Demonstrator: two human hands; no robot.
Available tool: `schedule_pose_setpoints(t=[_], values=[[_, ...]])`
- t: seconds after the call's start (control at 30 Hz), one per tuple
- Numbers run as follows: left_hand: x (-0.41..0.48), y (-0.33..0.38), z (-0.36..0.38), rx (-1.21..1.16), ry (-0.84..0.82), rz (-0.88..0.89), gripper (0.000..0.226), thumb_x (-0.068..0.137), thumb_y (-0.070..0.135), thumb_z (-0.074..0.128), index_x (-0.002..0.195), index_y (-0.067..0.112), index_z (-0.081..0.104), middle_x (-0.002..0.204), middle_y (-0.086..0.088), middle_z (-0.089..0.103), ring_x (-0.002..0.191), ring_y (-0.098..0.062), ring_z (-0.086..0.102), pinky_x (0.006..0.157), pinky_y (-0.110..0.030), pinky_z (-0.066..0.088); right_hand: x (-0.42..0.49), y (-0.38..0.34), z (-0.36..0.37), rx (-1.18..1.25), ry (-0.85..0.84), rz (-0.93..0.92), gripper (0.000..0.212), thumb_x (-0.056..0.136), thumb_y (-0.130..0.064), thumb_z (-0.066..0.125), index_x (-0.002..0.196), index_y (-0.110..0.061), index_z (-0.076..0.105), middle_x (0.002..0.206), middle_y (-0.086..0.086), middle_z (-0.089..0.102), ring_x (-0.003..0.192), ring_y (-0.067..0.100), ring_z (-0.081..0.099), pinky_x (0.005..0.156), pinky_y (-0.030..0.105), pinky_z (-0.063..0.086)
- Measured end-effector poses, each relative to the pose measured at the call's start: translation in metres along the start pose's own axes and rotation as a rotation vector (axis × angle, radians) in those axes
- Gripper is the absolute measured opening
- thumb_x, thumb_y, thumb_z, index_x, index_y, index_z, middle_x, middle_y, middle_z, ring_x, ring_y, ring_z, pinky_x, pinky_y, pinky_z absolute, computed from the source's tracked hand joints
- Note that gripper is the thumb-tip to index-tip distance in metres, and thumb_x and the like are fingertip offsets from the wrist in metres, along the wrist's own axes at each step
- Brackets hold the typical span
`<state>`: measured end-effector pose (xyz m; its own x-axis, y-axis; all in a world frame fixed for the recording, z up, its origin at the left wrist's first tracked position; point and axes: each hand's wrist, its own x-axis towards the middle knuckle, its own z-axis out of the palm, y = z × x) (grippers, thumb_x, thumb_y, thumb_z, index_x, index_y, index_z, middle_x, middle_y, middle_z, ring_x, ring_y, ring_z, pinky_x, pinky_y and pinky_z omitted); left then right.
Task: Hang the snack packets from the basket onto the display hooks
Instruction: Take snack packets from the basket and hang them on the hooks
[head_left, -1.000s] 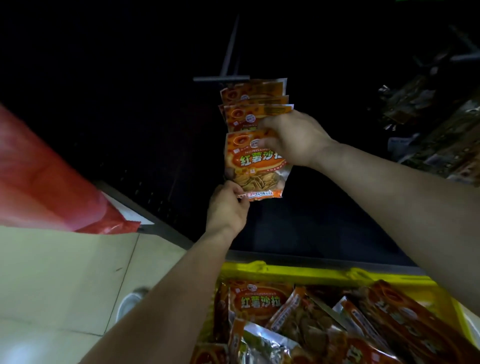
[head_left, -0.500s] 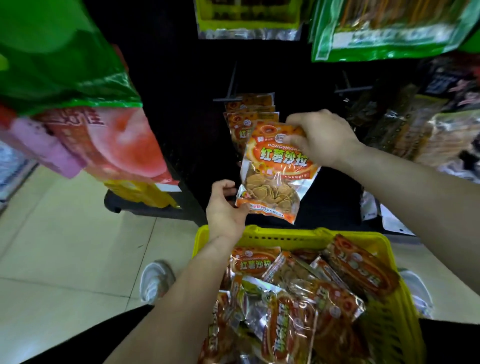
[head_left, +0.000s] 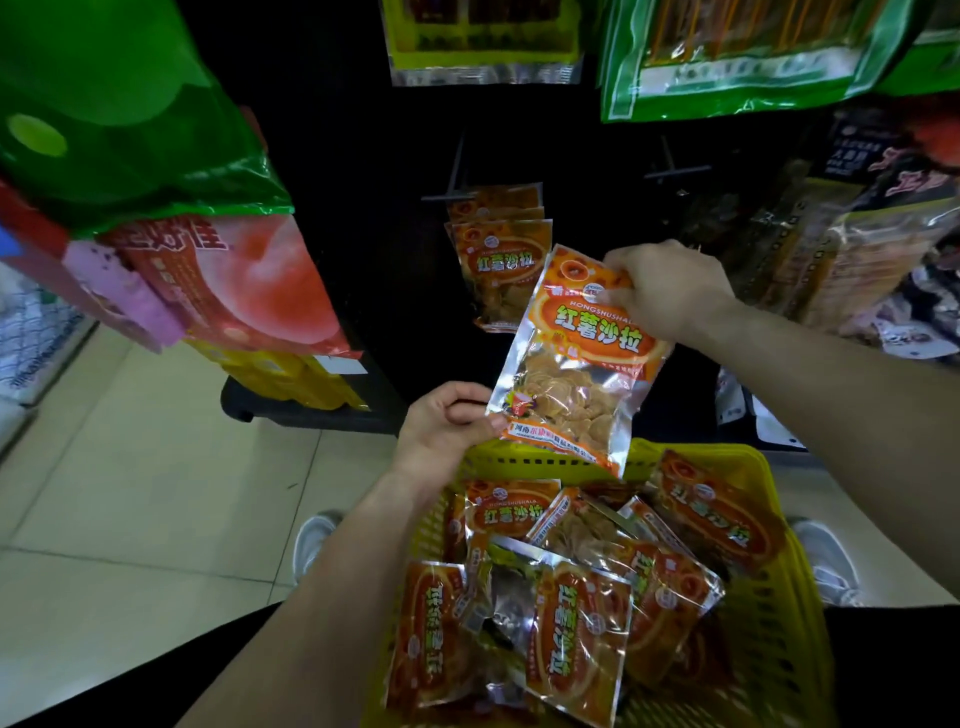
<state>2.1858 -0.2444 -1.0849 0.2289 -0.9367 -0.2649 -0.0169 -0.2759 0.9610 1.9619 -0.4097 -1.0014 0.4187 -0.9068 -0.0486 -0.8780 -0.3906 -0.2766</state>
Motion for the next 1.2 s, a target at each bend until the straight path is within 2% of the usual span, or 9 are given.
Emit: schedule_pose_setpoints(t=[0.1, 0.2, 0.33, 0.43, 0.53, 0.67, 0.8, 0.97, 1.2], values=[[0.004, -0.008, -0.008, 0.062, -0.031, -0.016, 0.024, 0.074, 0.012, 0.083, 0.093, 0.017, 0.070, 0.065, 0.008, 0.068, 0.071, -0.007, 0.068, 0.072, -0.020, 0.052, 0.005, -0.003, 0.005, 0.056, -0.019, -0.007, 0.017, 0.094, -0.048, 0.060, 0.103, -0.034, 0.057, 0.099, -0.005, 0.068, 0.082, 0.017, 0.064, 0.066, 0.030, 0.048], [0.007, -0.015, -0.012, 0.101, -0.070, -0.047, 0.030, 0.067, 0.028, 0.083, 0.091, 0.015, 0.071, 0.066, 0.012, 0.064, 0.070, -0.003, 0.063, 0.074, -0.022, 0.047, 0.010, -0.009, 0.004, 0.086, -0.025, -0.047, 0.012, 0.093, -0.047, 0.061, 0.096, -0.038, 0.054, 0.097, -0.008, 0.069, 0.083, 0.016, 0.065, 0.068, 0.031, 0.051], [0.013, -0.020, -0.016, 0.210, -0.133, -0.062, 0.011, 0.082, 0.018, 0.080, 0.083, 0.020, 0.069, 0.071, 0.013, 0.064, 0.073, -0.004, 0.061, 0.074, -0.024, 0.047, 0.015, -0.020, 0.001, 0.118, -0.013, -0.091, 0.012, 0.092, -0.048, 0.062, 0.094, -0.039, 0.054, 0.094, -0.011, 0.068, 0.086, 0.015, 0.066, 0.074, 0.036, 0.056], [0.017, -0.022, -0.015, 0.298, -0.080, -0.022, 0.024, 0.089, 0.015, 0.073, 0.073, 0.031, 0.067, 0.070, 0.016, 0.065, 0.071, -0.002, 0.060, 0.063, -0.013, 0.045, 0.018, -0.028, -0.004, 0.149, -0.012, -0.140, 0.013, 0.091, -0.047, 0.064, 0.094, -0.039, 0.054, 0.096, -0.009, 0.067, 0.087, 0.016, 0.067, 0.074, 0.038, 0.058], [0.023, -0.023, -0.018, 0.293, 0.079, -0.055, 0.018, 0.090, 0.018, 0.073, 0.092, 0.034, 0.065, 0.089, 0.013, 0.069, 0.085, -0.009, 0.066, 0.066, -0.015, 0.049, 0.021, -0.037, -0.011, 0.180, -0.026, -0.195, 0.014, 0.091, -0.045, 0.066, 0.100, -0.035, 0.060, 0.102, -0.004, 0.070, 0.090, 0.018, 0.067, 0.077, 0.038, 0.058], [0.034, -0.031, -0.024, 0.360, 0.221, -0.146, 0.049, 0.088, 0.021, 0.075, 0.134, 0.016, 0.057, 0.120, 0.001, 0.063, 0.109, -0.016, 0.060, 0.098, -0.035, 0.050, 0.032, -0.048, -0.008, 0.100, 0.022, -0.230, 0.030, 0.093, -0.045, 0.063, 0.117, -0.028, 0.063, 0.111, 0.001, 0.070, 0.098, 0.024, 0.067, 0.083, 0.040, 0.055], [0.048, -0.035, -0.021, 0.404, 0.206, -0.161, 0.040, 0.089, 0.024, 0.074, 0.126, 0.017, 0.063, 0.120, -0.002, 0.068, 0.110, -0.017, 0.063, 0.101, -0.035, 0.049, 0.060, -0.060, 0.010, -0.060, 0.029, -0.204, 0.044, 0.093, -0.047, 0.061, 0.133, -0.029, 0.057, 0.126, 0.007, 0.065, 0.113, 0.029, 0.061, 0.094, 0.040, 0.049], [0.077, -0.040, -0.006, 0.562, 0.139, -0.136, 0.031, 0.092, 0.032, 0.069, 0.121, 0.023, 0.066, 0.118, 0.005, 0.069, 0.108, -0.012, 0.063, 0.092, -0.021, 0.045, 0.099, -0.069, 0.048, -0.164, 0.009, -0.145, 0.046, 0.095, -0.045, 0.060, 0.139, -0.033, 0.051, 0.136, 0.007, 0.060, 0.121, 0.030, 0.057, 0.099, 0.040, 0.047], [0.137, -0.055, 0.012, 0.642, 0.029, -0.154, 0.048, 0.094, 0.033, 0.063, 0.140, 0.037, 0.050, 0.139, 0.003, 0.057, 0.125, -0.021, 0.055, 0.104, -0.034, 0.046, 0.150, -0.068, 0.092, -0.121, -0.005, -0.121, 0.043, 0.096, -0.043, 0.059, 0.137, -0.036, 0.052, 0.127, 0.007, 0.064, 0.111, 0.029, 0.063, 0.087, 0.039, 0.055]])
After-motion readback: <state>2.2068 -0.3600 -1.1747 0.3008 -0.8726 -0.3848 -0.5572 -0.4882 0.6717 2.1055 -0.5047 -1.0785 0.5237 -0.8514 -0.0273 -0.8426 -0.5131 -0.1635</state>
